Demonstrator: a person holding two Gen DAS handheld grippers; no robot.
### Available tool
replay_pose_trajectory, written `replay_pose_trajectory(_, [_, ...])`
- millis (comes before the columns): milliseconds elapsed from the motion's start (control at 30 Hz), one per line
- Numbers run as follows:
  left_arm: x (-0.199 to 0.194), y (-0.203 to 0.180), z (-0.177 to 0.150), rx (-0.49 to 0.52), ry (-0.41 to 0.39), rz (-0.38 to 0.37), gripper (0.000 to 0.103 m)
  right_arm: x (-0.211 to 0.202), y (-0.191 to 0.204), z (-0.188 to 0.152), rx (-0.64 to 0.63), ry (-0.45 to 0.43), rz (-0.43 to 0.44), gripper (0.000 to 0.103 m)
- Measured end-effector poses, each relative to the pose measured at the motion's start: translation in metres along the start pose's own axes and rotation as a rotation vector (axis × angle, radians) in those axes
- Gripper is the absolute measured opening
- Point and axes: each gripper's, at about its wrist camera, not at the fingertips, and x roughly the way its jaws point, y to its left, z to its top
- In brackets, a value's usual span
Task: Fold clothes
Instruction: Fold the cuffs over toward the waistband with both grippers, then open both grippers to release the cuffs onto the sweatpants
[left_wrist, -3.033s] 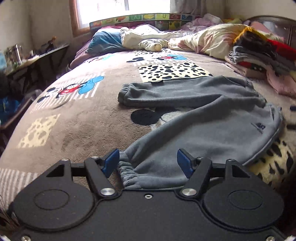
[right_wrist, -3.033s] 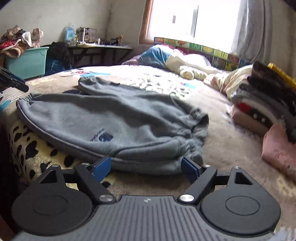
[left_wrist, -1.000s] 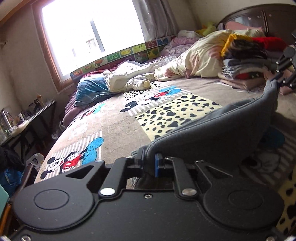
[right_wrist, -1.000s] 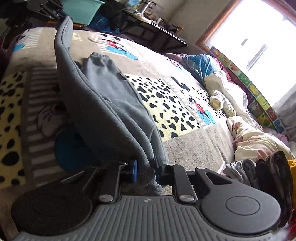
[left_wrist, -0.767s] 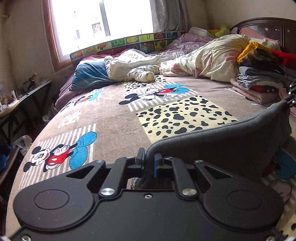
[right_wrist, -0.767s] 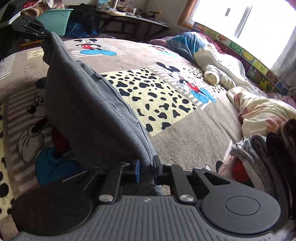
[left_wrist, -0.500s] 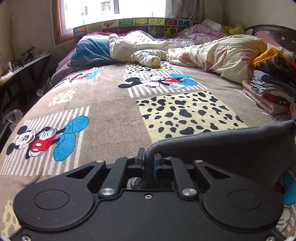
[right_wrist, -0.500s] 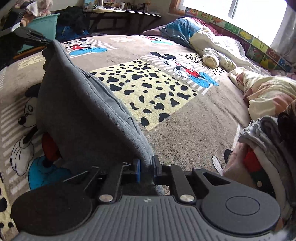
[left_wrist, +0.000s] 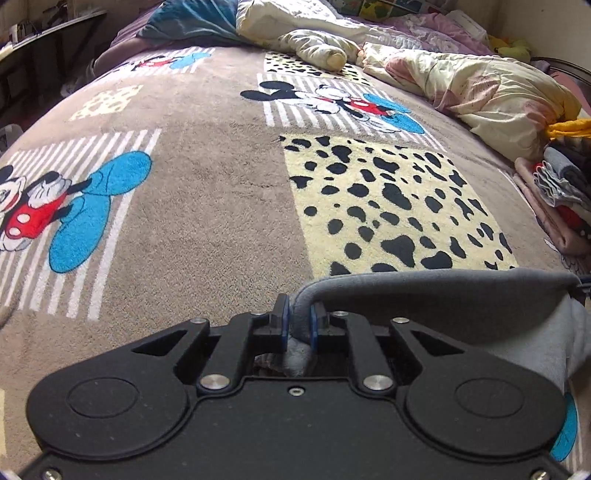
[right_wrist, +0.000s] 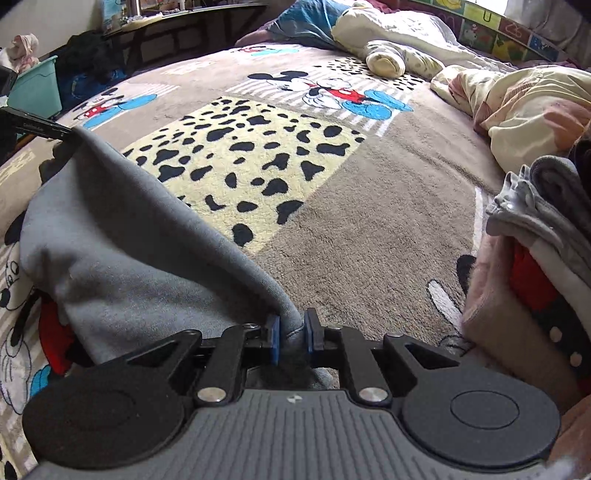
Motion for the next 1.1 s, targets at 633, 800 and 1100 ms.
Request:
replay_pose_trajectory(633, [-0.066, 0.018, -0.055, -0.347, -0.226, -0.063, 0.020, 0.005, 0.024, -0.034, 0.138, -0.167, -0.089, 0.068])
replay_pose_trajectory(800, [-0.046, 0.037, -0.048, -0.313, -0.116, 0.046, 0.024, 0.006, 0.018, -0.049, 0.228, -0.198, -0.068, 0.085])
replay_pose_trajectory(1100, [-0.069, -0.023, -0.084, 0.020, -0.460, 0.087, 0.052, -0.008, 0.025, -0.052, 0.284, -0.259, -0.083, 0.073])
